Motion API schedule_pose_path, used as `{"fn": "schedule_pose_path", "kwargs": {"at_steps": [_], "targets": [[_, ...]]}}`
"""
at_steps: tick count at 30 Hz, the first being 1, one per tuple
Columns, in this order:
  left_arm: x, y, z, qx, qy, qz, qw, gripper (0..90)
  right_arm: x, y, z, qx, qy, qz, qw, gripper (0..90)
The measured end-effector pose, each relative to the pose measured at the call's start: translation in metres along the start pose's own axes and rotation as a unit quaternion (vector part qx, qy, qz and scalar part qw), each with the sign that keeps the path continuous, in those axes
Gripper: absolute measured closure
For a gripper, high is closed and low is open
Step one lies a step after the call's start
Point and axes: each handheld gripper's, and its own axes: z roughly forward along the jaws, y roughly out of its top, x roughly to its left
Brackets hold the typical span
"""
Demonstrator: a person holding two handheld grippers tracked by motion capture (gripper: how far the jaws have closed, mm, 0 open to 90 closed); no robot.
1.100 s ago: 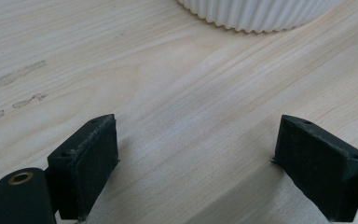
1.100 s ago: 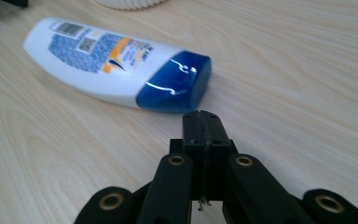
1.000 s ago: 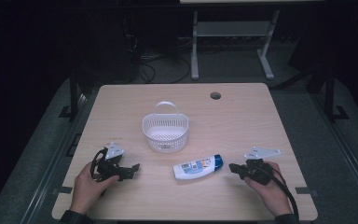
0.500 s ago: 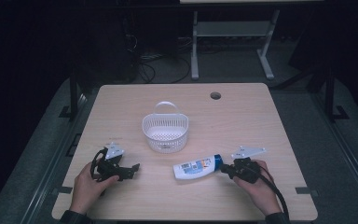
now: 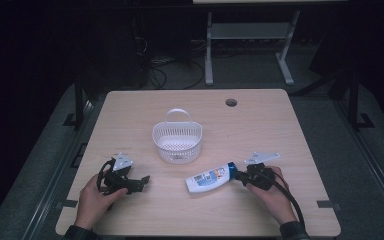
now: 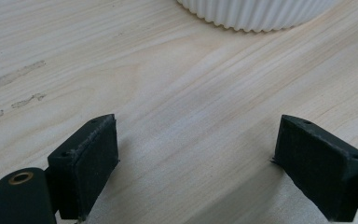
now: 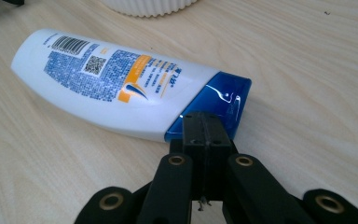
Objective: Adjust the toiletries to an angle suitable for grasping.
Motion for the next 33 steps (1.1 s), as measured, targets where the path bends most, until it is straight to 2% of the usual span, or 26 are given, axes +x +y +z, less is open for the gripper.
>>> {"fn": "schedule_pose_path", "kwargs": {"at_steps": [13,24,33], "targets": [[0.000,0.000,0.000,0.000,0.000,0.000,1.0000,12.6,-0.009,0.013,0.013,-0.005,-0.004,0.000,1.0000,90.0],[0.000,0.000,0.000,0.000,0.000,-0.001,1.0000,12.6,-0.016,0.022,0.024,-0.010,-0.006,0.009,0.9999,90.0],[0.000,0.000,0.000,0.001,-0.001,0.001,1.0000,12.6,-0.018,0.030,0.033,-0.010,-0.005,0.012,0.9999,90.0]]}}
